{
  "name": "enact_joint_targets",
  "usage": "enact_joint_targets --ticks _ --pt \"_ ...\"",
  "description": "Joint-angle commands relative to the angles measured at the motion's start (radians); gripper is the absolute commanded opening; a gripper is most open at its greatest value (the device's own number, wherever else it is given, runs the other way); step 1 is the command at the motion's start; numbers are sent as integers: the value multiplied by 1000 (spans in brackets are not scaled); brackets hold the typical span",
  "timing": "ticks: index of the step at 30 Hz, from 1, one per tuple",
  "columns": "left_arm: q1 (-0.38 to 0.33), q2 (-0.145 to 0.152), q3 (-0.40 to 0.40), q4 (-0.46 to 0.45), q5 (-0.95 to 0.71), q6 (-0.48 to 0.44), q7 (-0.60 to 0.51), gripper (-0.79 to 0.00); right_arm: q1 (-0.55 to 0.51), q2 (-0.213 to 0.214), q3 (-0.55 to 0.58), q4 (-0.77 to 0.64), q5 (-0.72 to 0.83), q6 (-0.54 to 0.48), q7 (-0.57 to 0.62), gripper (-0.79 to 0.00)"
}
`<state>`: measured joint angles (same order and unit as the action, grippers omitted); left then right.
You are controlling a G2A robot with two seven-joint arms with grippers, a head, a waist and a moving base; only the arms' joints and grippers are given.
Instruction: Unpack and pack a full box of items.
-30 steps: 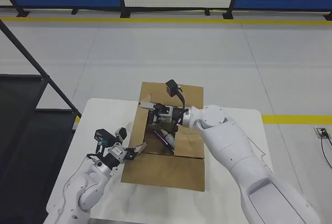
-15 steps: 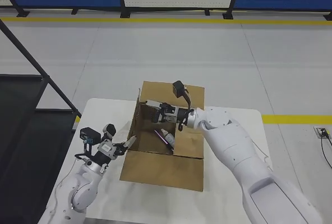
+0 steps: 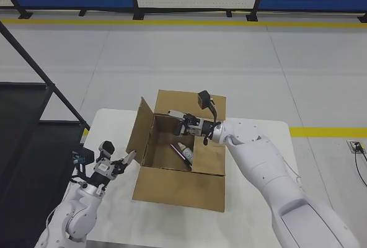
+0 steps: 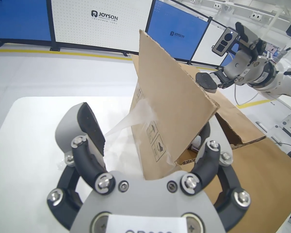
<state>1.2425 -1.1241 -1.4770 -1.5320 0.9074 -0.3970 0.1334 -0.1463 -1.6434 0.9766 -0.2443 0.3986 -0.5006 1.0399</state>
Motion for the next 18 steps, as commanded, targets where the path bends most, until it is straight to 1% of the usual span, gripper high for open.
enact_joint_targets --ticks 1,12,18 --pt "9 0 -13 -2 -10 7 5 0 -1 2 3 -4 -3 2 0 0" --pt "37 -2 -52 24 -32 48 24 0 -8 4 11 -23 -20 13 6 0" --pt "43 -3 -62 53 -41 65 12 0 -11 4 16 -25 -22 15 11 0"
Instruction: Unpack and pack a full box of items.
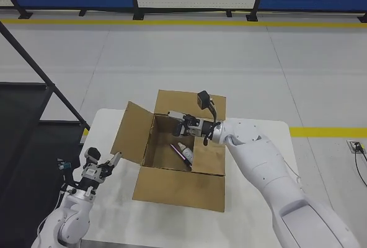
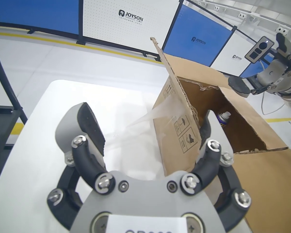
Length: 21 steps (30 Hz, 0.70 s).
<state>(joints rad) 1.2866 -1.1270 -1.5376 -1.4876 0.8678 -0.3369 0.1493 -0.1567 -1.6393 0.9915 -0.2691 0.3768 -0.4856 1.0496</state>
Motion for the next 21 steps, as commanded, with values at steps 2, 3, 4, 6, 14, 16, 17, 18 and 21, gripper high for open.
enact_joint_targets --ticks 2,3,4,6,14,16,17,18,21 --pt "-6 -1 -2 25 4 19 -5 0 -2 0 2 -1 -1 1 3 0" --pt "-8 -2 -1 34 3 23 -5 0 -3 -1 2 -1 -3 2 4 0" --pt "-10 -3 -1 44 0 27 -5 0 -4 -1 2 -1 -4 4 4 0" --pt "-14 -4 0 63 -7 30 -8 0 -5 -2 3 0 -6 7 4 0" --pt "-39 -8 8 139 -11 39 -28 0 -7 -5 7 -1 -10 14 5 0" --pt "-46 -9 7 157 -17 39 -32 0 -7 -6 8 -2 -11 15 5 0" --pt "-51 -9 7 167 -17 41 -36 0 -6 -6 9 -2 -12 15 5 0" --pt "-56 -10 7 175 -17 42 -38 0 -5 -6 10 -2 -12 15 5 0" --pt "-68 -10 10 194 -12 39 -51 0 -5 -7 12 -3 -13 13 7 0"
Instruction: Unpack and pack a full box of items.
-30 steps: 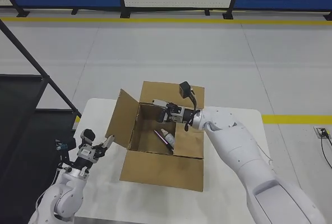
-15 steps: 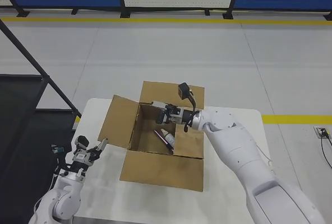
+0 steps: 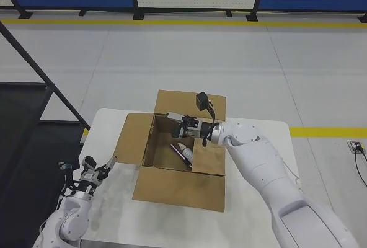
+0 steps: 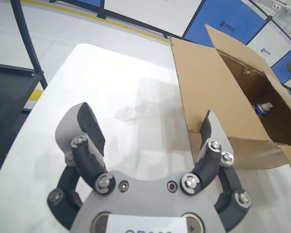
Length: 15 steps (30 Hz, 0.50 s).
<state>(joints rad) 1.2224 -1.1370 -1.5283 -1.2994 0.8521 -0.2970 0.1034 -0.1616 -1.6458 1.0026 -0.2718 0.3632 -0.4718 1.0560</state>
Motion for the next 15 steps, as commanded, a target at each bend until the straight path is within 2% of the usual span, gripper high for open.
enact_joint_targets --ticks 1,15 --pt "-7 0 3 11 7 -2 -10 0 0 0 2 0 -1 -2 1 0" --pt "-35 0 28 41 73 -25 -58 0 2 -4 10 1 -7 -9 3 0"
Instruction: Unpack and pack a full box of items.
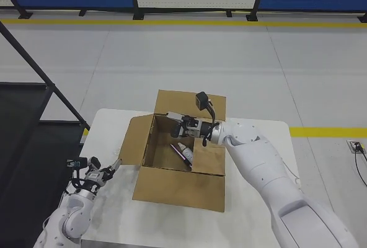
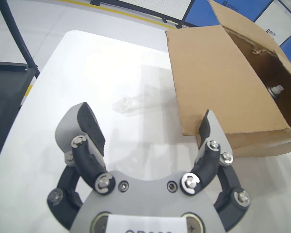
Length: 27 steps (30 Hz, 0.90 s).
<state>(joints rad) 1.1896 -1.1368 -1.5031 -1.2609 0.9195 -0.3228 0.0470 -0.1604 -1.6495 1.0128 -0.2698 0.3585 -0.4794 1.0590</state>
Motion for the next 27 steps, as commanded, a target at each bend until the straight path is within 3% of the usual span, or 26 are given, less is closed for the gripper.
enact_joint_targets --ticks 1,17,27 --pt "-3 -1 7 4 8 0 -2 0 0 -1 0 -2 -3 -3 -1 0" --pt "-17 -5 18 24 25 -3 17 0 -5 -1 12 -6 -8 -18 4 0" --pt "34 -2 -32 -84 19 29 99 0 -14 8 26 -9 -11 -41 9 0"
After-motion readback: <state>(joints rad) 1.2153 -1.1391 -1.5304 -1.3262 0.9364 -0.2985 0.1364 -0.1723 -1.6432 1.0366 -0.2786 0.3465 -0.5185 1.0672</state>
